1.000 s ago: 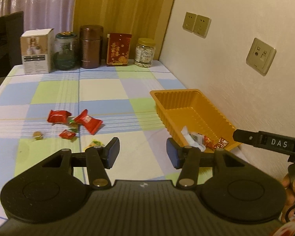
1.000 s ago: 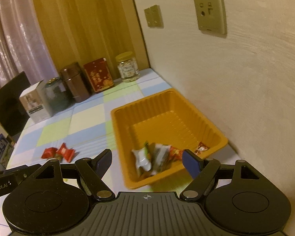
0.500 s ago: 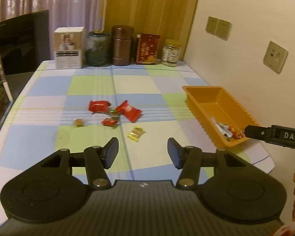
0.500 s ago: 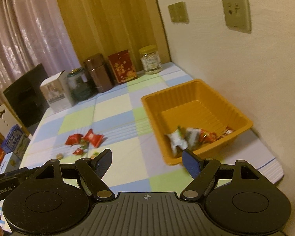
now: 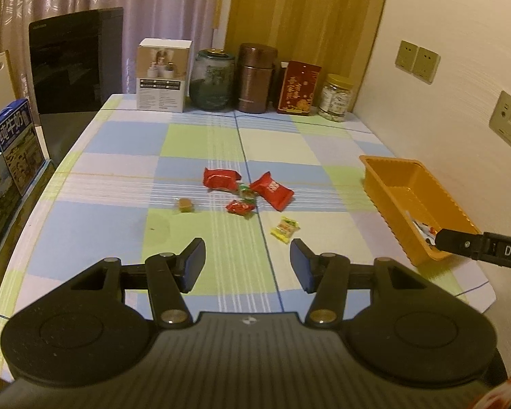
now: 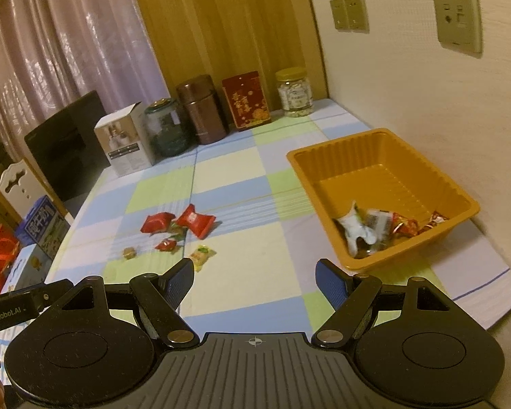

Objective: Organize snacks
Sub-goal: 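Lower the right tool onto the yellow candy packet and close it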

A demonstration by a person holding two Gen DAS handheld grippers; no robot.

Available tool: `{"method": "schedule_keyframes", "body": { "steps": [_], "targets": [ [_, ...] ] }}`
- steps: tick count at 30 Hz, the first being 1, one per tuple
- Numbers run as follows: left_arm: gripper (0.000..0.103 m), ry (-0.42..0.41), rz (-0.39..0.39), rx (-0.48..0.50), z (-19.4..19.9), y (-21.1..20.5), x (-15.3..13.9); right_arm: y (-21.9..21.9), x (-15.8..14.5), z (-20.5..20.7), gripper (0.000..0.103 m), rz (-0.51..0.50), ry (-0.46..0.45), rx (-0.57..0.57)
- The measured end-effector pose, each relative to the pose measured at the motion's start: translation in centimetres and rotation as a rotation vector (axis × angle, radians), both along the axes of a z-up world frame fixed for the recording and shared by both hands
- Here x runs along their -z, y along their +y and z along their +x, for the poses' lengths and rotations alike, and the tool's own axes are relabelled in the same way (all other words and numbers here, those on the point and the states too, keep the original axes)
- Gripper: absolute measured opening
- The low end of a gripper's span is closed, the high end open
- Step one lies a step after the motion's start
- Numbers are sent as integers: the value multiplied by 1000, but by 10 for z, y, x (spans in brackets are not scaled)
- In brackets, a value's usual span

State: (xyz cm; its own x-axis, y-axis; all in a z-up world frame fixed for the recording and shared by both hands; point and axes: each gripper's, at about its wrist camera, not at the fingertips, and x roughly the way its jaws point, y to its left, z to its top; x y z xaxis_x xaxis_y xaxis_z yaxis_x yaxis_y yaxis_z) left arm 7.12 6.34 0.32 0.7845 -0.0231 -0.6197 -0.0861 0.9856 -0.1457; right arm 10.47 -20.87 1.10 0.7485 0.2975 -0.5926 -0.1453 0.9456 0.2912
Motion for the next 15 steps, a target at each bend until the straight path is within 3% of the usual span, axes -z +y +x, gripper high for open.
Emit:
{"method": "schedule_keyframes", "body": {
  "steps": [15],
  "targets": [
    [52, 16, 22, -12, 27, 29, 15, 49, 22, 27, 78, -9, 1, -34]
  ]
}}
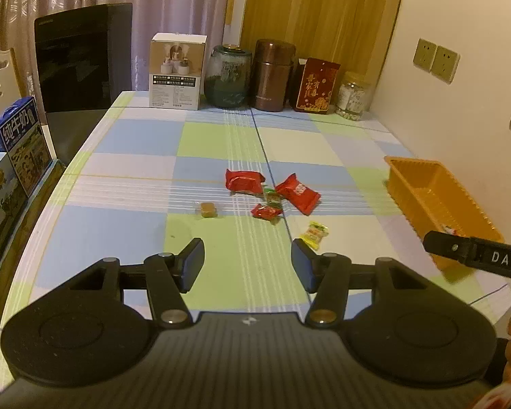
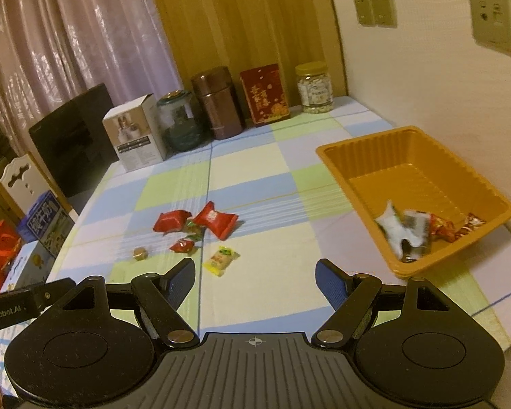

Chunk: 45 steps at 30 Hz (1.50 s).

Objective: Organize snacks
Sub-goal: 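Lower the right tool onto the yellow candy packet and close it, then grasp a small red candy with the left tool while the right tool holds the yellow candy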

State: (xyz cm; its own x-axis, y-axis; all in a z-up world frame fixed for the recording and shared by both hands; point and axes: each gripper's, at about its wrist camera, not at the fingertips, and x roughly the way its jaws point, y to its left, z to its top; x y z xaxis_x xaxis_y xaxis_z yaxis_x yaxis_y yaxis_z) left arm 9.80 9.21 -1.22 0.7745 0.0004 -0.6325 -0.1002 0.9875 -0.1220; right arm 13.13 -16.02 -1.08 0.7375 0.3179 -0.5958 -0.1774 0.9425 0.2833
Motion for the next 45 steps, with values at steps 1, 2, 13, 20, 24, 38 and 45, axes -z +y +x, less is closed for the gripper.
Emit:
{"method": "schedule_keyframes", "body": {
  "steps": [1, 2, 13, 20, 24, 38, 45],
  "targets": [
    [52, 5, 2, 4, 5, 2, 3, 4, 4, 3, 78, -2, 3, -5],
    [52, 10, 7, 7, 9, 4, 7, 8, 8, 6, 78, -4, 7, -10],
    [53, 23, 52, 82, 70, 22, 42, 55, 58, 53, 70, -27, 47, -82],
    [53, 44, 46, 91, 101, 37, 66, 78, 81, 83, 61, -12, 61, -101],
    [53, 53, 34, 92, 115, 41, 74, 83, 93, 100, 59, 10, 86, -83],
    [56, 79, -20, 88, 131, 47, 82, 111, 113, 122, 45, -112, 64, -84],
    [56, 90, -39, 103, 132, 44, 86, 121, 118, 118, 22, -246, 23, -116]
  ]
}}
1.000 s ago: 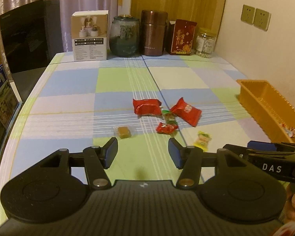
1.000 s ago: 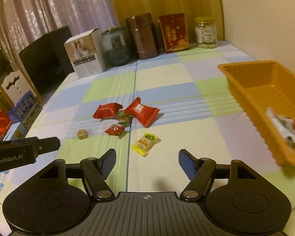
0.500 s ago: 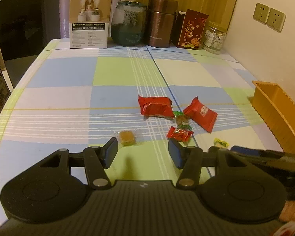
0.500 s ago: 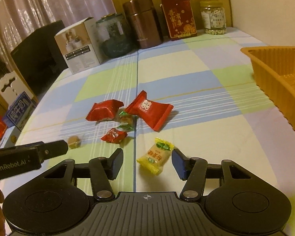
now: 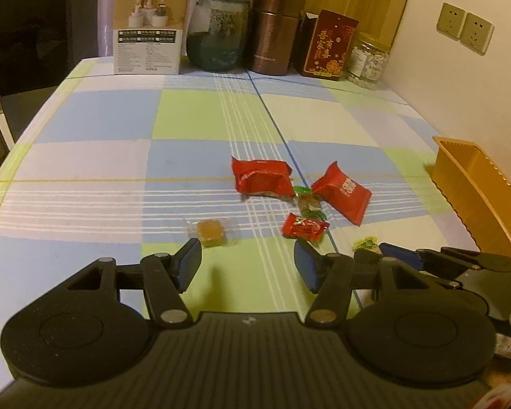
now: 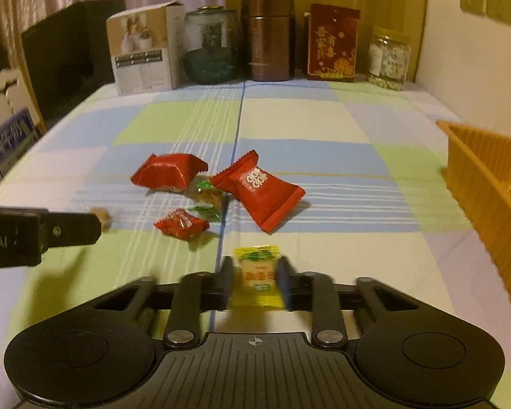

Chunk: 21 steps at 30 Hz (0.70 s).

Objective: Organize snacks
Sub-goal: 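Grasp a small red candy with the left tool while the right tool holds the yellow candy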

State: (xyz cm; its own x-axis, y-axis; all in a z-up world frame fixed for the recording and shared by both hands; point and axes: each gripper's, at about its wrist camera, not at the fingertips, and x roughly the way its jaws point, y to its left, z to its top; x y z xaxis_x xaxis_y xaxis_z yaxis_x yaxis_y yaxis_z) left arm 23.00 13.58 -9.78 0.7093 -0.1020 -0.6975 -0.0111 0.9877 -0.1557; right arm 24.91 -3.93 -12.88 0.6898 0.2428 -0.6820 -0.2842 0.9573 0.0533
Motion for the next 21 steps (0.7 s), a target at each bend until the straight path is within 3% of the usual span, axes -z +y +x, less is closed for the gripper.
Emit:
{"method": "schedule_keyframes", "body": {
  "steps": [5, 11, 14, 21],
  "targets": [
    [56, -19, -32, 65, 4, -13, 3, -16, -17, 2, 22, 33, -10, 39],
    [55, -39, 9, 149, 18, -31, 10, -48, -50, 16, 22, 51, -43, 22],
    [55, -40, 2, 171, 27, -35, 15, -62, -51, 21, 22, 31, -45, 23],
    [42, -29, 32, 198, 49, -48, 33, -82, -37, 28, 22, 93, 45, 60]
  ]
}}
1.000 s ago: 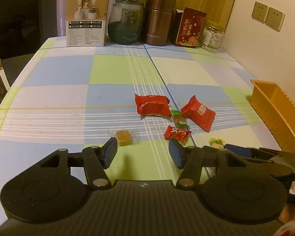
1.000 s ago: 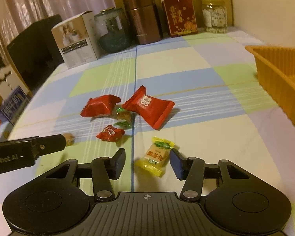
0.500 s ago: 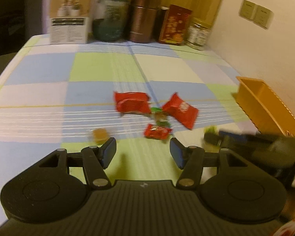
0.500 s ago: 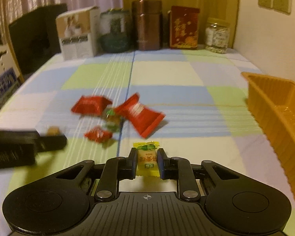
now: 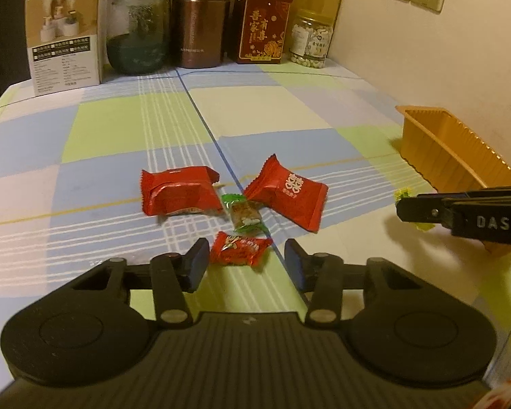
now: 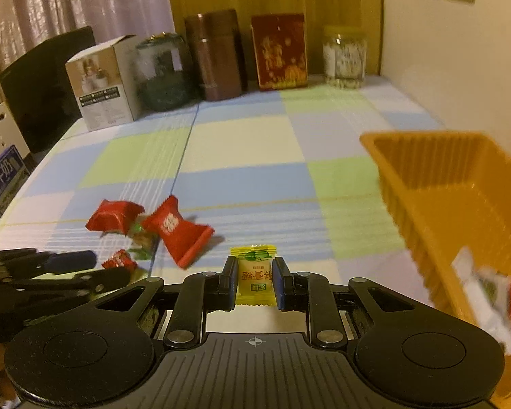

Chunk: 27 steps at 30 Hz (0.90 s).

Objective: Organize snacks
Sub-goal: 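Grasp a small red candy with the left tool while the right tool holds the yellow candy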

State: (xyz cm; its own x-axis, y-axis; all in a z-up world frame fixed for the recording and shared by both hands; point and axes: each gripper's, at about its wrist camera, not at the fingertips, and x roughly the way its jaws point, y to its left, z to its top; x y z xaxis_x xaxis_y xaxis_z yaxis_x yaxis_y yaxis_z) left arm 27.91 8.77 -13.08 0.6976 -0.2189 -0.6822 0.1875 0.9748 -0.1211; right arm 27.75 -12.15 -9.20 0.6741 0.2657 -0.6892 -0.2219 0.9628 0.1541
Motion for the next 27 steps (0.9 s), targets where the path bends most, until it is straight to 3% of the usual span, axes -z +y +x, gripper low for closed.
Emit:
{"method": "schedule_keyframes", "body": {
  "steps": [7, 10, 16, 27],
  "targets": [
    [32, -14, 70, 3, 3, -8, 8, -4, -1, 2, 22, 18, 8, 9],
    [24, -16, 76, -12, 3, -7, 8, -5, -3, 1, 22, 24, 2, 10],
    [21, -22, 72, -36, 0, -7, 4, -4, -4, -1, 22, 27, -2, 11],
    [21, -24, -22, -104, -36, -8, -23, -5, -14, -26, 22, 27, -32, 25]
  ]
}}
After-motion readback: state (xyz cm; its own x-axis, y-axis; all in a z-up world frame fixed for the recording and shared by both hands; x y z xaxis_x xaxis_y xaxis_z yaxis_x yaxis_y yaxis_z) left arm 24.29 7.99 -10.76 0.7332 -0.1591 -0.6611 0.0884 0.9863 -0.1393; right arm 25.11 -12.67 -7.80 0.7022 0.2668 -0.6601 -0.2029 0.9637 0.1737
